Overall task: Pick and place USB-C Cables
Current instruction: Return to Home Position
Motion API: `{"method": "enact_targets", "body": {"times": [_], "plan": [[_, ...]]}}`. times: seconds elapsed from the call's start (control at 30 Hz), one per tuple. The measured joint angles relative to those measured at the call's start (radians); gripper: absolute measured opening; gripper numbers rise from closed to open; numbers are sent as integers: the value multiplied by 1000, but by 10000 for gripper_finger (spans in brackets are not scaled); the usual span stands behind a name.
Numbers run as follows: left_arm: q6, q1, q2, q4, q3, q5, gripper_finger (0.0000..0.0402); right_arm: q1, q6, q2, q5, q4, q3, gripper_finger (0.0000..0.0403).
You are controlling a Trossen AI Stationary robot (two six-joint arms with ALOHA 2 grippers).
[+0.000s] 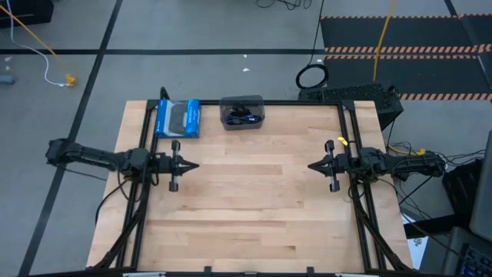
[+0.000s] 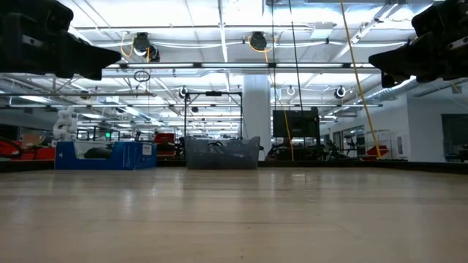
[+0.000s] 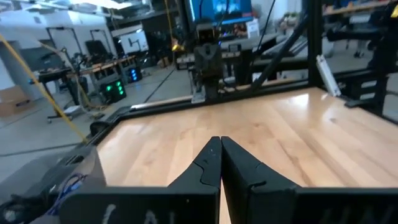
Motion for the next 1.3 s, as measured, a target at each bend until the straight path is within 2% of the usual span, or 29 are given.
{"method": "enact_targets", "body": {"times": [0.33, 0.7, 0.83, 0.97, 1.3], "plan": [[12, 130, -129, -12, 0, 172, 4, 0, 0, 0, -1, 1, 0, 0], [24, 176, -321, -190, 0, 207, 3, 0, 0, 0, -1, -1, 0, 0], [-18, 185, -381, -288, 0, 210, 4, 0, 0, 0, -2, -1, 0, 0], [-53, 185, -380, -365, 1, 210, 2, 0, -1, 0, -2, -2, 0, 0], [-53, 185, -375, -370, 1, 207, 7, 0, -1, 0, -2, -2, 0, 0]]}}
